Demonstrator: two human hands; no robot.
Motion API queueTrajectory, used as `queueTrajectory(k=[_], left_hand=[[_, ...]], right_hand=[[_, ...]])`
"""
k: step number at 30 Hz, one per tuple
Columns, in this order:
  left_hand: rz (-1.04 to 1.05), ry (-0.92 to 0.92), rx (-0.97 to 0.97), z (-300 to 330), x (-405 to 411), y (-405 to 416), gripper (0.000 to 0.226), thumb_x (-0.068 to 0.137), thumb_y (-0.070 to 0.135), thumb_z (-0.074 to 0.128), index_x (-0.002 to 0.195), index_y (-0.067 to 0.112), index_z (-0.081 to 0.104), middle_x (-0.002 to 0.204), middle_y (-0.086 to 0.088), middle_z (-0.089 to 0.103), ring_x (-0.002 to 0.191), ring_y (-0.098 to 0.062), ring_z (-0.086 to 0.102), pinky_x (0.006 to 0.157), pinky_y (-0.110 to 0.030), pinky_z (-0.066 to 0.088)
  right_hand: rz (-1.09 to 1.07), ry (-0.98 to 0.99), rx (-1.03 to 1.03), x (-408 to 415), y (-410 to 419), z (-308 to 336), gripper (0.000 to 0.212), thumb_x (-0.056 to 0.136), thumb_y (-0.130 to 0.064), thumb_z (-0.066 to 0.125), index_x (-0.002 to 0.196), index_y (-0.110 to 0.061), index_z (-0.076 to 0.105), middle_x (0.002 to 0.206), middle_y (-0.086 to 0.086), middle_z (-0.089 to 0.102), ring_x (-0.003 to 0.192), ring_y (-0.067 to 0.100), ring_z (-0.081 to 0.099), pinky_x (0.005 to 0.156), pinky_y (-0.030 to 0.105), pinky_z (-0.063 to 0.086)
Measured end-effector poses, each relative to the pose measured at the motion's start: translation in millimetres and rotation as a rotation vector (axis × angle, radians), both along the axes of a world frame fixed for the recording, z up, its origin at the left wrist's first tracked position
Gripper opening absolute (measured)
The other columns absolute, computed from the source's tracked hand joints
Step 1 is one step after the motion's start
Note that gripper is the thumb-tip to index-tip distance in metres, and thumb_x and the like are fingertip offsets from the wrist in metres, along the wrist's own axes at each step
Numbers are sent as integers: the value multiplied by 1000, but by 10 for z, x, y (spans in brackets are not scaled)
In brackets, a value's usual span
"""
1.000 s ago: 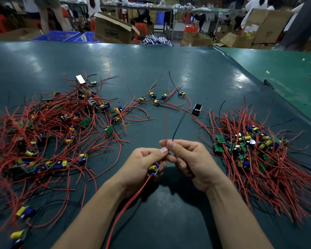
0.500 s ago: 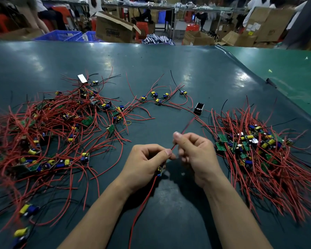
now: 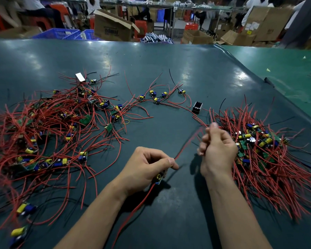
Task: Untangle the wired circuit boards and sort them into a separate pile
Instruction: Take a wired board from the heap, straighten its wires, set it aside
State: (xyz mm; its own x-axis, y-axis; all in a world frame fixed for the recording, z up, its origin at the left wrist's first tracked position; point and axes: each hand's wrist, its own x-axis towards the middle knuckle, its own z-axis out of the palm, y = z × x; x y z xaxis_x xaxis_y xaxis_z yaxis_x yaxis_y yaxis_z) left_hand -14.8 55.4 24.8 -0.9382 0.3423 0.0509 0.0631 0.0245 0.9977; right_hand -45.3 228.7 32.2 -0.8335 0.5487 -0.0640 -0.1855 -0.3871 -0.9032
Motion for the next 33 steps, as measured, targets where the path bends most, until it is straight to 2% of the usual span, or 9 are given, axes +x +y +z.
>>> queueTrajectory(k=[3,8,11,16,21,23,26,30,33], left_hand=[[190,0,104,-7,-42,-16,15,89,9,66,80,4,77,58,5,62,53,-1,53,54,-10,39],[352,-93,209,-35,-137,15,16,90,10,64,91,0,76,72,-1,71,68,-15,61,67,-30,48],[332,-133,230,-45,-132,7,13,88,10,65,88,4,78,75,-6,73,69,-17,65,62,-26,54],[547,-74,230,-55,-246,-46,19,90,12,64,77,12,77,49,7,45,47,-8,37,48,-20,31],[744,-184,586,-25,-410,-234,19,95,14,58,82,6,70,54,10,44,46,-2,33,41,-14,27],[823,-174,594,-33,-449,-316,22,98,17,56,83,8,69,58,8,41,46,-2,33,40,-14,25],[857,-99,493,-51,-416,-336,27,101,20,52,83,10,71,55,11,45,45,-2,34,41,-15,25],[782,-95,377,-76,-359,-229,25,99,22,55,84,13,74,58,10,48,46,-2,36,42,-14,29],[749,-86,343,-74,-350,-218,24,98,23,56,86,13,74,63,6,49,50,-4,37,44,-15,31]], right_hand=[[102,-59,110,18,58,10,27,100,-26,54,76,-13,55,50,-5,51,35,7,40,34,16,29],[983,-196,452,178,-247,-25,37,77,-57,62,70,-20,67,50,1,53,34,10,45,33,16,33],[1075,-148,504,214,-247,-7,32,79,-48,67,77,-16,65,48,-2,51,35,9,46,34,19,34],[1181,-169,432,224,-219,35,28,95,-27,62,68,-21,67,51,1,55,32,8,44,32,15,31],[1348,-163,391,263,-145,112,28,88,-30,60,64,-22,71,49,-2,53,31,6,42,31,13,29],[1267,-128,337,267,-124,132,23,83,-30,63,65,-20,73,49,-1,54,31,6,43,31,12,30],[878,-5,77,204,-137,145,13,79,-22,63,77,-12,71,57,5,62,34,8,44,33,13,32],[277,139,-134,100,-98,128,10,98,-13,50,97,-10,59,83,7,74,40,10,51,39,16,38],[-41,102,-338,60,-12,97,19,97,-14,55,115,-11,51,111,5,73,48,11,62,42,16,44]])
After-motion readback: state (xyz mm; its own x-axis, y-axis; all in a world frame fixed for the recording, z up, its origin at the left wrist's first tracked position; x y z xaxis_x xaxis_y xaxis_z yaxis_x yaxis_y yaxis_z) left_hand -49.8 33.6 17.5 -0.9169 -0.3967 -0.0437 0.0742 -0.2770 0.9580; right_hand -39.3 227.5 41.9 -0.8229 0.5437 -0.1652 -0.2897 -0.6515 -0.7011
